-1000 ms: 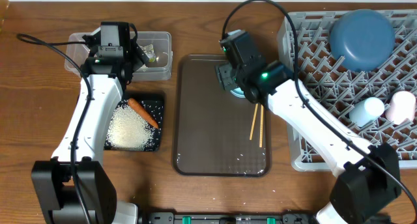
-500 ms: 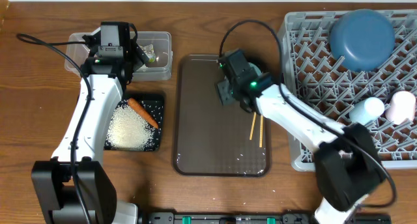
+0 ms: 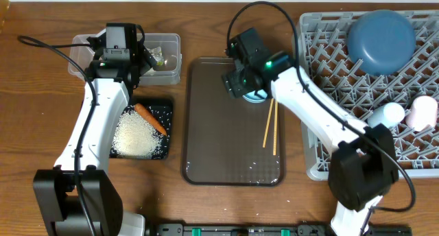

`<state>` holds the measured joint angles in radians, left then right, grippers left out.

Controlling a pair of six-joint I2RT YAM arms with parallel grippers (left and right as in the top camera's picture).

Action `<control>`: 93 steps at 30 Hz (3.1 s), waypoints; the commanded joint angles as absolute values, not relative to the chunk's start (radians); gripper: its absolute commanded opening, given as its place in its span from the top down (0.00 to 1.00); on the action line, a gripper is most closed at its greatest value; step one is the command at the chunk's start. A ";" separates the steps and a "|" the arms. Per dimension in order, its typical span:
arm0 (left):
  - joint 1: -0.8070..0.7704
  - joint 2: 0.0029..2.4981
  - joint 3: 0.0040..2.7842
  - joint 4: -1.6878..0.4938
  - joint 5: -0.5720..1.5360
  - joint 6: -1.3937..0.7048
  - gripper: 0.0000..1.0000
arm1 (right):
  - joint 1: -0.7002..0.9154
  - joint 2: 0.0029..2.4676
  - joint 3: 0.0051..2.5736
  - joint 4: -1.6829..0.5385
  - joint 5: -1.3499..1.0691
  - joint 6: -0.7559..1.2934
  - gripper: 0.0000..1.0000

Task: Sort waste into correct bins and load items into the dishwasher rack
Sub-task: 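Move the right gripper left to the light blue bowl on the tray, then grasp the light blue bowl rim with the right gripper and lift, then carry the bowl right and lower it into the gray rack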

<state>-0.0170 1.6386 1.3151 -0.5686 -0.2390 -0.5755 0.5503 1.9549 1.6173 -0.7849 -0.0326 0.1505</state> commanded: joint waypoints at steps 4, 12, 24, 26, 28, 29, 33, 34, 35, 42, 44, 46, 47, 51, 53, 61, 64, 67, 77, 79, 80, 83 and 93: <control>-0.017 1.648 1.315 -0.568 -0.244 -0.570 0.01 | 0.513 2.090 1.634 -0.786 -0.112 0.115 0.26; -0.017 1.648 1.315 -0.568 -0.244 -0.570 0.01 | 0.554 2.151 1.634 -0.758 -0.044 0.131 0.32; -0.017 1.648 1.315 -0.568 -0.244 -0.570 0.00 | 0.595 2.151 1.634 -0.755 0.030 0.191 0.80; -0.017 1.648 1.315 -0.568 -0.244 -0.570 0.00 | 0.595 2.151 1.634 -0.756 0.030 0.191 0.85; -0.017 1.648 1.315 -0.568 -0.244 -0.570 0.01 | 0.595 2.151 1.634 -0.755 0.030 0.191 0.91; -0.017 1.648 1.315 -0.568 -0.244 -0.570 0.01 | 0.595 2.151 1.634 -0.755 0.030 0.190 0.95; -0.017 1.648 1.315 -0.568 -0.244 -0.570 0.01 | 0.595 2.148 1.640 -0.757 0.030 0.190 0.99; -0.017 1.648 1.315 -0.568 -0.244 -0.570 0.01 | 0.595 2.144 1.647 -0.764 0.028 0.190 0.99; -0.017 1.648 1.315 -0.568 -0.244 -0.570 0.01 | 0.595 2.136 1.662 -0.779 0.025 0.191 0.99; -0.017 1.648 1.315 -0.568 -0.244 -0.570 0.01 | 0.569 1.995 1.808 -0.916 0.019 0.197 0.99; -0.017 1.648 1.315 -0.568 -0.244 -0.570 0.01 | 0.543 1.923 1.824 -0.939 0.016 0.208 0.99; -0.017 1.648 1.315 -0.568 -0.244 -0.570 0.01 | 0.504 1.842 1.824 -0.964 -0.025 0.209 0.99; -0.017 1.648 1.315 -0.568 -0.244 -0.570 0.01 | 0.477 1.802 1.824 -0.986 -0.064 0.209 0.99; -0.017 1.648 1.315 -0.568 -0.244 -0.570 0.01 | 0.330 1.679 1.820 -1.107 -0.214 0.202 0.99; -0.017 1.648 1.315 -0.568 -0.244 -0.570 0.01 | 0.234 1.636 1.811 -1.145 -0.326 0.151 0.99; -0.017 1.648 1.315 -0.568 -0.244 -0.570 0.01 | -0.134 1.616 1.718 -1.223 -0.879 -0.074 0.99; -0.017 1.648 1.315 -0.568 -0.244 -0.570 0.01 | -0.237 1.616 1.625 -1.219 -1.022 -0.143 0.99; -0.017 1.648 1.315 -0.568 -0.244 -0.570 0.01 | -0.326 1.616 1.538 -1.204 -1.108 -0.207 0.99; -0.017 1.648 1.315 -0.568 -0.244 -0.570 0.01 | -0.516 1.617 1.303 -1.060 -1.327 -0.226 0.99; -0.017 1.648 1.315 -0.568 -0.244 -0.570 0.01 | -0.527 1.617 1.265 -1.058 -1.354 -0.226 0.99; -0.017 1.648 1.315 -0.568 -0.244 -0.570 0.01 | -0.531 1.617 1.244 -1.059 -1.372 -0.226 0.99; -0.017 1.648 1.315 -0.568 -0.244 -0.570 0.01 | -0.532 1.617 1.182 -1.058 -1.416 -0.226 0.99; -0.017 1.648 1.315 -0.568 -0.244 -0.570 0.01 | -0.530 1.617 1.032 -1.009 -1.440 -0.255 0.99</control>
<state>-0.0170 1.6386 1.3151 -0.5686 -0.2390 -0.5758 -0.5266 1.6157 1.0561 -1.0153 -1.3903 -0.2283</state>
